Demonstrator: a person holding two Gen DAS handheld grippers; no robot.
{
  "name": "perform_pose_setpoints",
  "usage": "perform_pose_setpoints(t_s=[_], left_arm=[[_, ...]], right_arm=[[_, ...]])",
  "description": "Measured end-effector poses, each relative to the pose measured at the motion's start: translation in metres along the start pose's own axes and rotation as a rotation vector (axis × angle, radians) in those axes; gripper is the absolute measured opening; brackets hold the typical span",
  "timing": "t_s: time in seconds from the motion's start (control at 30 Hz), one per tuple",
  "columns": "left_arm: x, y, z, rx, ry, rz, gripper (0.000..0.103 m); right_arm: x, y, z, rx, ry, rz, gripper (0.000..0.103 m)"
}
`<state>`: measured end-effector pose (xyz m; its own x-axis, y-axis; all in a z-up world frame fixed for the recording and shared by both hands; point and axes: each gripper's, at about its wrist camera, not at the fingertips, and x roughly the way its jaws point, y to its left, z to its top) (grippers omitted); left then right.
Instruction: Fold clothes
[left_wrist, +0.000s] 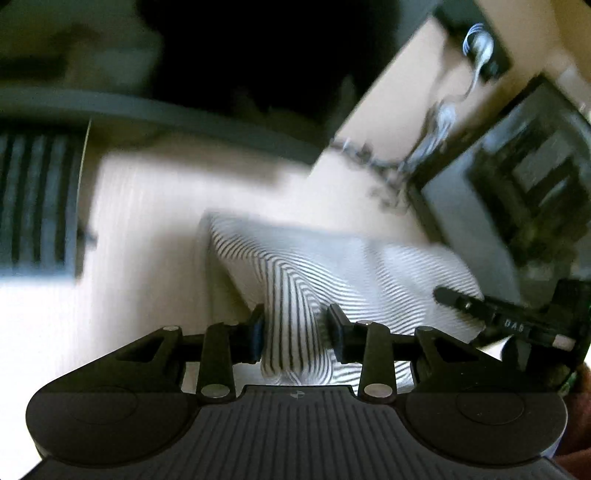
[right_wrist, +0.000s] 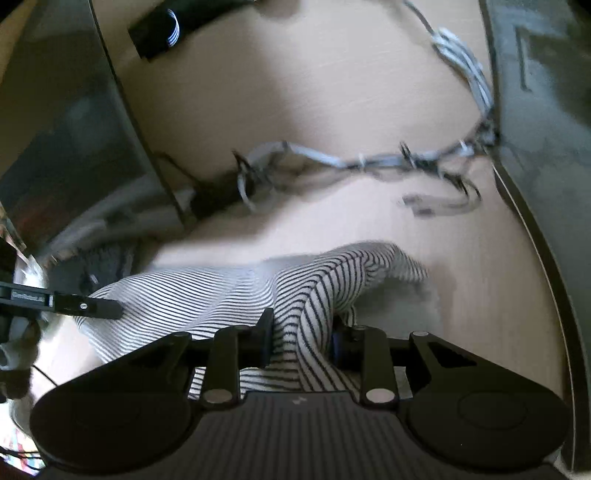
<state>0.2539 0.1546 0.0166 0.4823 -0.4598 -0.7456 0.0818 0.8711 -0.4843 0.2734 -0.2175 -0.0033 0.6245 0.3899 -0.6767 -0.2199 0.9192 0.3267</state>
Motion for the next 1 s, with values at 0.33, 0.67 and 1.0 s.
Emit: perform_pose_setpoints(t_s=[0.33, 0.67, 1.0], left_arm=[[-0.003, -0.007, -0.019, 0.077, -0.038, 0.131, 0.056], [0.001, -0.033, -0.028, 0.053, -0.042, -0.031, 0.086], [0.038, -0.042, -0.053, 0.131, 0.011, -0.035, 0.103]], right_arm=[[-0.002, 0.009, -0.030, -0.109, -0.024, -0.143, 0.088], [-0.012, 0.023, -0.010, -0.045, -0.132, -0.061, 0.103], [0.037, 0.031, -0.044, 0.053, -0.070, -0.067, 0.103]])
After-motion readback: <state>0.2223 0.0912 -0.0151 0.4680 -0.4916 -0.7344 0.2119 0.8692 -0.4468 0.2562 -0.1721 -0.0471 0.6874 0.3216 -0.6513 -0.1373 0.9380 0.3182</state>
